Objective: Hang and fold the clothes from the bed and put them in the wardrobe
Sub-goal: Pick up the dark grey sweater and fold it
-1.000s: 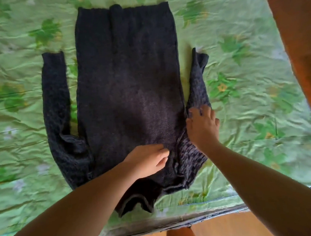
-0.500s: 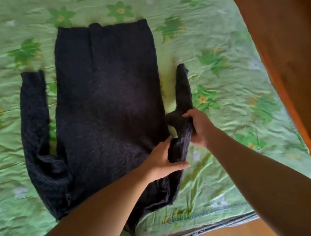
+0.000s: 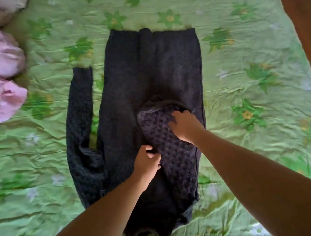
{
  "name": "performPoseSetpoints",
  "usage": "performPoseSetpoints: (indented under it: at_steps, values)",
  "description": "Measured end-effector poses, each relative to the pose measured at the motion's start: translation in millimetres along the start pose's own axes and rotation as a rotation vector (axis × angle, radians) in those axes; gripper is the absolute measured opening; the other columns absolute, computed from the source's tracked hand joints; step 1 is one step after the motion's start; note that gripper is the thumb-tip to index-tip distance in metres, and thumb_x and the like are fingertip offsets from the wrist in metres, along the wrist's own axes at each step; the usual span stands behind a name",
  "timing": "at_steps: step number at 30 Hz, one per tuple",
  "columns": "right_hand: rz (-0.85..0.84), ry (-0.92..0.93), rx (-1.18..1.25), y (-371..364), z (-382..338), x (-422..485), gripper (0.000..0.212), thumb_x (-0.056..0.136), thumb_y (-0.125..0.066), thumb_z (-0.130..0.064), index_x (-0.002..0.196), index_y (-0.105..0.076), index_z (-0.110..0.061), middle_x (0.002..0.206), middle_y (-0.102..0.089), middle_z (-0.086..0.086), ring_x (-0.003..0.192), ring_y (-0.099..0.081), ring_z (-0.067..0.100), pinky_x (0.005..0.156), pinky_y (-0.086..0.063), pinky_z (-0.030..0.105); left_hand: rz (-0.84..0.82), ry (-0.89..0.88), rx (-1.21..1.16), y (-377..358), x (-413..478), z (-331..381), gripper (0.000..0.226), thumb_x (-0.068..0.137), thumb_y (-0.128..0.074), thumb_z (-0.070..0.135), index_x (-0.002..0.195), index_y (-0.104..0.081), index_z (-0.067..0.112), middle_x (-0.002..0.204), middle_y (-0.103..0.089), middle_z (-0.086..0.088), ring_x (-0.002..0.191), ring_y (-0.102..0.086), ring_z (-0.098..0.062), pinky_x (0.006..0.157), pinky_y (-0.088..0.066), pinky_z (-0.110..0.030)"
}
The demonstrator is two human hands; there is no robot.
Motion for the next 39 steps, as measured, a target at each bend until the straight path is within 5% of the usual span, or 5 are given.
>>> performPoseSetpoints:
  at_steps: [12, 19, 26, 33, 39]
  values:
    - [0.332, -0.196, 0.512, 50.6, 5.0, 52.0, 0.047, 0.087, -0.066, -0.012, 0.132, -0.05, -0.017, 0.103, -0.065, 0.014, 0.098, -0.064, 0.035, 0.072, -0.044, 0.035, 0.24, -0.661, 1.102, 10.2, 63.1, 104.8, 0.035, 0.094, -0.061, 0.031, 0.129, -0.059, 0.034, 0.158, -0.019, -0.004, 0.144, -0.025, -0.03, 0.104, -0.041, -0.048]
    - [0.456, 0.307, 0.477, 115.3, -93.1, 102.6, 0.059, 0.09, -0.067, -0.014, 0.144, -0.044, -0.018, 0.139, -0.046, 0.011, 0.124, -0.047, 0.026, 0.101, -0.041, 0.035, 0.173, -0.438, 0.42, 41.0, 117.2, 152.0, 0.052, 0.095, -0.06, 0.014, 0.145, -0.047, 0.022, 0.131, -0.049, -0.008, 0.093, -0.059, -0.015, 0.075, -0.05, -0.026]
    - [-0.09, -0.167, 0.183, 12.7, -51.8, 82.8, 0.052, 0.094, -0.06, -0.051, 0.118, -0.043, -0.009, 0.117, -0.062, 0.017, 0.108, -0.061, 0.04, 0.082, -0.051, 0.044, 0.127, -0.257, 0.006, 67.2, 140.4, 142.8, 0.031, 0.097, -0.059, 0.006, 0.112, -0.067, 0.032, 0.114, -0.059, 0.006, 0.077, -0.062, -0.014, 0.072, -0.054, -0.033]
    - [-0.24, -0.118, 0.689, 0.4, -20.2, 63.3, 0.036, 0.093, -0.07, -0.034, 0.099, -0.054, -0.002, 0.083, -0.048, 0.003, 0.068, -0.045, 0.016, 0.058, -0.03, 0.029, 0.096, -0.244, 0.103, 61.4, 141.0, 151.8, 0.043, 0.093, -0.058, 0.001, 0.123, -0.066, 0.03, 0.09, -0.062, 0.002, 0.066, -0.058, -0.012, 0.061, -0.051, -0.03]
    - [-0.517, -0.209, 0.638, -14.6, 6.4, 37.1, 0.047, 0.085, -0.079, -0.036, 0.125, -0.066, -0.014, 0.123, -0.068, 0.003, 0.111, -0.061, 0.022, 0.089, -0.049, 0.036, 0.011, -0.235, 0.165, 54.2, 142.6, 156.2, 0.054, 0.092, -0.06, 0.0, 0.137, -0.059, 0.03, 0.088, -0.059, 0.007, 0.068, -0.051, -0.01, 0.055, -0.043, -0.02]
Point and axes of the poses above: each hand's wrist, its own x-axis towards the middle knuckle, its own y-axis out of the back of the hand, z = x × y, the point moved 2 cm from there along x, towards the middle knuckle
